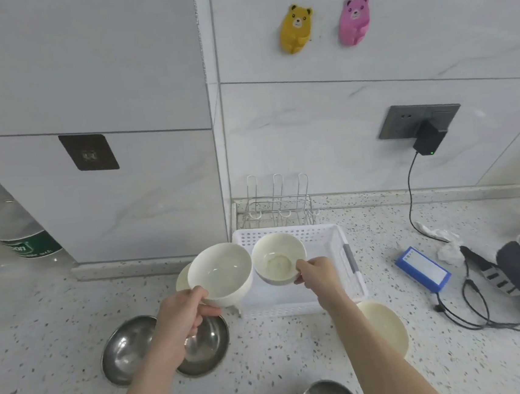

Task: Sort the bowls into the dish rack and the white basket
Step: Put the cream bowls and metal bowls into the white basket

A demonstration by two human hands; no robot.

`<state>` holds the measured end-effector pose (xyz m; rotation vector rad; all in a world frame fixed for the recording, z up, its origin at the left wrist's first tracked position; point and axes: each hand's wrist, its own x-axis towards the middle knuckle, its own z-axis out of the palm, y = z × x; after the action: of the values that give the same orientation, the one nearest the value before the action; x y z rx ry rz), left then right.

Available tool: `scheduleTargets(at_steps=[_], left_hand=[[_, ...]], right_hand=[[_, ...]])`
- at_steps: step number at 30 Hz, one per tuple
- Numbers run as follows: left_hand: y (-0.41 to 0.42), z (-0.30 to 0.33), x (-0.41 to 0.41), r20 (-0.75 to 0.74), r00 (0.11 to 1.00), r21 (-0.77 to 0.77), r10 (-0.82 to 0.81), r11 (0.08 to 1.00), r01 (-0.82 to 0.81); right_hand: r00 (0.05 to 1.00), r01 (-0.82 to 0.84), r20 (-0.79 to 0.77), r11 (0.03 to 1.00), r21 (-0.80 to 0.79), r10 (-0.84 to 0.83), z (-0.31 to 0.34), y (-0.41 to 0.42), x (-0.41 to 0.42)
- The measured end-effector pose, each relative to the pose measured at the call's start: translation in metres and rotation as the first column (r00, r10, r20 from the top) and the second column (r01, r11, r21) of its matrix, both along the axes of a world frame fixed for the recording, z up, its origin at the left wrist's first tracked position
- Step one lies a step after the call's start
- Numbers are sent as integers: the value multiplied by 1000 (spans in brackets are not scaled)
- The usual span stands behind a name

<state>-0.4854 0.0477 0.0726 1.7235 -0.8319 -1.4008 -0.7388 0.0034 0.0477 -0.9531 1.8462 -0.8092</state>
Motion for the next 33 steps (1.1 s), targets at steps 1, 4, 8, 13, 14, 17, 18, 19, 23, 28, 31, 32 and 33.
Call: scheduleTargets(at_steps=[1,4,8,13,14,17,18,19,23,28,31,32,33], left_hand=[[-3,-3,1,-1,1000,-1,3,1000,-3],[-10,-9,4,-16,1000,-1,-16,1000,16],[-20,-19,10,-54,995,3,-83,997,83],[-32,-30,6,-16,989,-3,-145,989,145],[-35,-32,3,-6,988,-4,-153,988,153],[-46,-35,-3,-26,986,-2,-164,986,164],[-48,-36,-4,-27,984,-1,-176,984,176],[-50,-37,-6,-25,982,0,-189,982,189],[-55,-39,-11,19,974,-17,-228,973,228],[-62,-34,-22,118,963,-63,-244,965,253],[-74,-40,-38,135,951,-88,-279,952,292],[-77,-39,-41,135,947,-97,-291,947,305],[-79,-40,-45,134,945,-100,-300,944,314]], right_hand=[[1000,7,-16,1000,17,-7,-4,-7,4],[999,43,-25,996,77,-41,-16,-24,14],[999,48,11,988,147,-50,-26,-41,25],[994,69,69,982,175,-82,-31,-53,34],[993,77,72,981,180,-91,-33,-54,35],[994,71,63,975,212,-86,-38,-56,36],[994,69,71,972,225,-87,-39,-55,36],[992,68,86,969,238,-91,-40,-54,36],[974,-6,215,951,308,-64,-40,-47,33],[998,0,-66,984,179,12,-29,-33,24],[1000,-19,-8,1000,-6,19,-19,-27,14],[998,-63,18,998,-29,63,-16,-27,13],[994,-104,21,994,-42,105,-15,-26,12]])
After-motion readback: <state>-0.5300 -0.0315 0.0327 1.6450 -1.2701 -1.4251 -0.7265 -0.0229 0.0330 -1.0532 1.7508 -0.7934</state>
